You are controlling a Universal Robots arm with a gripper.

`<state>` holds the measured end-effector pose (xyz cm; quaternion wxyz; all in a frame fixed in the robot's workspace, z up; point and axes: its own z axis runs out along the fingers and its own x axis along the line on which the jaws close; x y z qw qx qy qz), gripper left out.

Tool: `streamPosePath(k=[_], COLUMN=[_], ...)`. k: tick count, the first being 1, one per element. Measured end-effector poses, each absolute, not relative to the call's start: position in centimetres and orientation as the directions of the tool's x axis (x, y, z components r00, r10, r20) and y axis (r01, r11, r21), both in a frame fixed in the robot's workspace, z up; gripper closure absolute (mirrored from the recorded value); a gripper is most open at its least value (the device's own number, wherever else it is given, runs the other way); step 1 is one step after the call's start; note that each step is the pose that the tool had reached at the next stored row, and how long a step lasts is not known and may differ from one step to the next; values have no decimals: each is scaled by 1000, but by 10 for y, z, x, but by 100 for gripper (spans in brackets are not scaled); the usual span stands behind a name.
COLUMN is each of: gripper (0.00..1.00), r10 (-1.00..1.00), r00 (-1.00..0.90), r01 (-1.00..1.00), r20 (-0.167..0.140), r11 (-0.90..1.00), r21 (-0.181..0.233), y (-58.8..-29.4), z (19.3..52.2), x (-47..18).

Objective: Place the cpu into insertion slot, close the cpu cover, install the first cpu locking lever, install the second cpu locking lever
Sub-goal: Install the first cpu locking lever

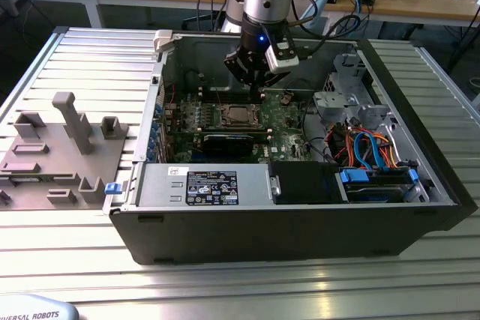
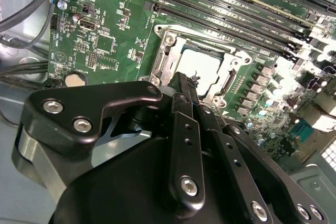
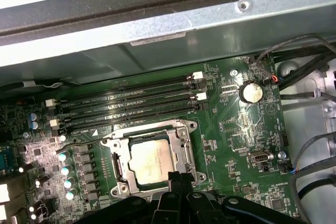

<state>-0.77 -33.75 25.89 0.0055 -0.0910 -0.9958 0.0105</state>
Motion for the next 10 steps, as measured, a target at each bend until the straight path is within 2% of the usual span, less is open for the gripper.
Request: streamPosePath(k=[10], gripper=[89], r10=[172], r00=[-985], r01=[172], r20=[9], r11=[985], r21=[-22], y=[-337], z=[259], x=[-8])
